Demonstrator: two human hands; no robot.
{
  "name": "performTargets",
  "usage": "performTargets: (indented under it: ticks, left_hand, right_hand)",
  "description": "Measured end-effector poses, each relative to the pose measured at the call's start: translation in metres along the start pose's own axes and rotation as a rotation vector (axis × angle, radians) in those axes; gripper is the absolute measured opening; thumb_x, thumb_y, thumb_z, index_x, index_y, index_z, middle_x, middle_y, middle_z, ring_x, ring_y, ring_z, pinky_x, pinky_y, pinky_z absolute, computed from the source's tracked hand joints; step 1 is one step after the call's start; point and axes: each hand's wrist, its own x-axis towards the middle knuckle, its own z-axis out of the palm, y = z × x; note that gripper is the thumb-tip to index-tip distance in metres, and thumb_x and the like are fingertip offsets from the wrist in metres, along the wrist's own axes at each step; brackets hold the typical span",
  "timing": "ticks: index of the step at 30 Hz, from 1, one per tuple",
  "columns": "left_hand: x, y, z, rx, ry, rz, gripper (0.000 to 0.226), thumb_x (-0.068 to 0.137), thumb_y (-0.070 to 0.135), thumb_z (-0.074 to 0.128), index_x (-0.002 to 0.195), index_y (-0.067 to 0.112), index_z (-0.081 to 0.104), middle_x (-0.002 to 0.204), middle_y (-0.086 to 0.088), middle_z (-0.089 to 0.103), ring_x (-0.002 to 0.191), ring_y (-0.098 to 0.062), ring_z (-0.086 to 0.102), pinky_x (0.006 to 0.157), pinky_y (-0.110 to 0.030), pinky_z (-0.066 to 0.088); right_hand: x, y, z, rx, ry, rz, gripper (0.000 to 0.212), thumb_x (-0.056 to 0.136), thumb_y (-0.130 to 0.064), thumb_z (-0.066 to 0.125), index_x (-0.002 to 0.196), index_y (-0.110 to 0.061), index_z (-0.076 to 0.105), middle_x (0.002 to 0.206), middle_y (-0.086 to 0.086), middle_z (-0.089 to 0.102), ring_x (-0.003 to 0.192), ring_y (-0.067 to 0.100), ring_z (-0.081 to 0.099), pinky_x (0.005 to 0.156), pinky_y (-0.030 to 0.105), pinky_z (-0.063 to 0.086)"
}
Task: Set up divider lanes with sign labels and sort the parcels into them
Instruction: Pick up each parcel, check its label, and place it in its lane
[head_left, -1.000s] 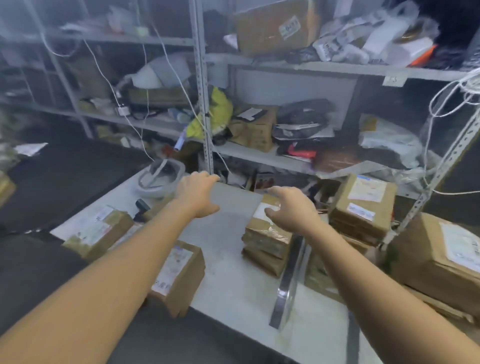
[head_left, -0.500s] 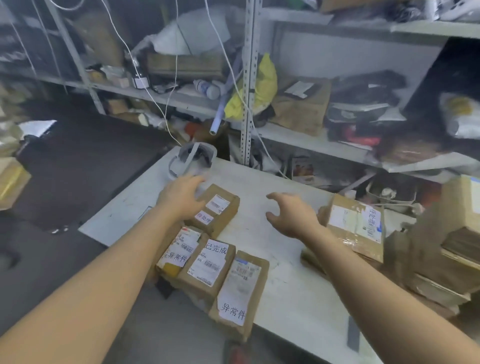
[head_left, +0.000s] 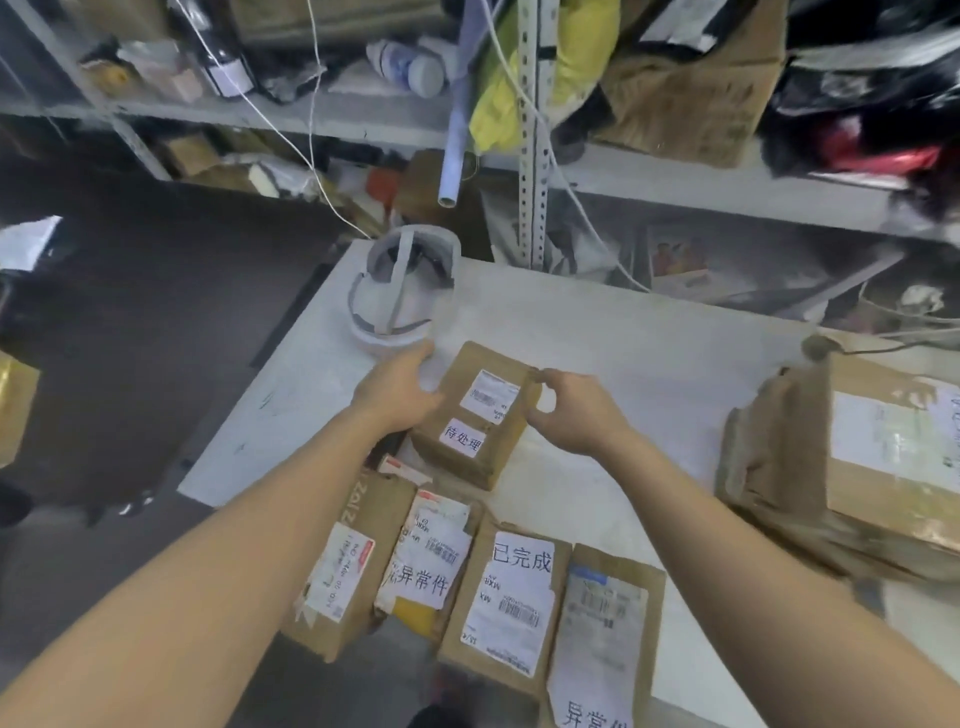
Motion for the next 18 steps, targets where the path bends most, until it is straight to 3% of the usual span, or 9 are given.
performTargets:
  ticks: [3, 7, 11, 15, 18]
  left_hand:
    - [0.022, -0.029, 0.018, -0.177, -0.034, -0.077, 0.074, 0.079, 0.036, 0.078, 0.144, 0.019, 0.046, 0.140, -0.004, 0.055, 0.130, -0.022, 0.049, 0.106, -0.039, 0.044]
    - [0.045, -0.054, 0.034, -0.380, -0.201, -0.159, 0.086, 0.077, 0.031, 0.081, 0.150, 0.019, 0.036, 0.140, -0.007, 0.050, 0.125, -0.025, 0.051, 0.102, -0.040, 0.047]
    - [0.058, -0.059, 0.037, -0.405, -0.402, -0.080, 0.066, 0.078, 0.024, 0.078, 0.137, 0.021, 0.048, 0.129, 0.000, 0.062, 0.111, -0.019, 0.062, 0.099, -0.039, 0.051]
    - [0.057, -0.060, 0.040, -0.405, -0.381, -0.049, 0.059, 0.081, 0.018, 0.075, 0.134, 0.019, 0.048, 0.121, 0.000, 0.063, 0.110, -0.021, 0.060, 0.099, -0.040, 0.050]
    - [0.058, -0.057, 0.042, -0.453, -0.345, -0.067, 0.050, 0.084, 0.020, 0.072, 0.129, 0.018, 0.051, 0.121, -0.003, 0.065, 0.106, -0.022, 0.062, 0.094, -0.043, 0.054]
  right_hand:
    - [0.013, -0.004, 0.020, -0.023, -0.050, 0.070, 0.050, 0.090, -0.039, 0.054, 0.139, -0.030, 0.049, 0.118, 0.001, 0.067, 0.113, 0.026, 0.059, 0.081, 0.039, 0.054]
    - [0.025, -0.022, 0.044, 0.062, -0.062, 0.244, 0.061, 0.092, -0.031, 0.059, 0.146, -0.015, 0.036, 0.121, 0.011, 0.066, 0.113, 0.035, 0.060, 0.089, 0.045, 0.053]
    - [0.030, -0.040, 0.065, 0.295, -0.051, 0.472, 0.062, 0.086, -0.027, 0.073, 0.139, -0.014, 0.044, 0.127, 0.008, 0.063, 0.117, 0.028, 0.059, 0.093, 0.041, 0.052]
    - [0.029, -0.049, 0.082, 0.548, -0.019, 0.633, 0.084, 0.077, -0.024, 0.076, 0.149, -0.024, 0.032, 0.130, 0.004, 0.058, 0.108, 0.027, 0.062, 0.076, 0.040, 0.060]
    - [0.031, -0.036, 0.096, 0.636, 0.036, 0.658, 0.103, 0.062, -0.030, 0.077, 0.152, -0.032, 0.027, 0.129, 0.006, 0.062, 0.109, 0.030, 0.064, 0.079, 0.045, 0.061]
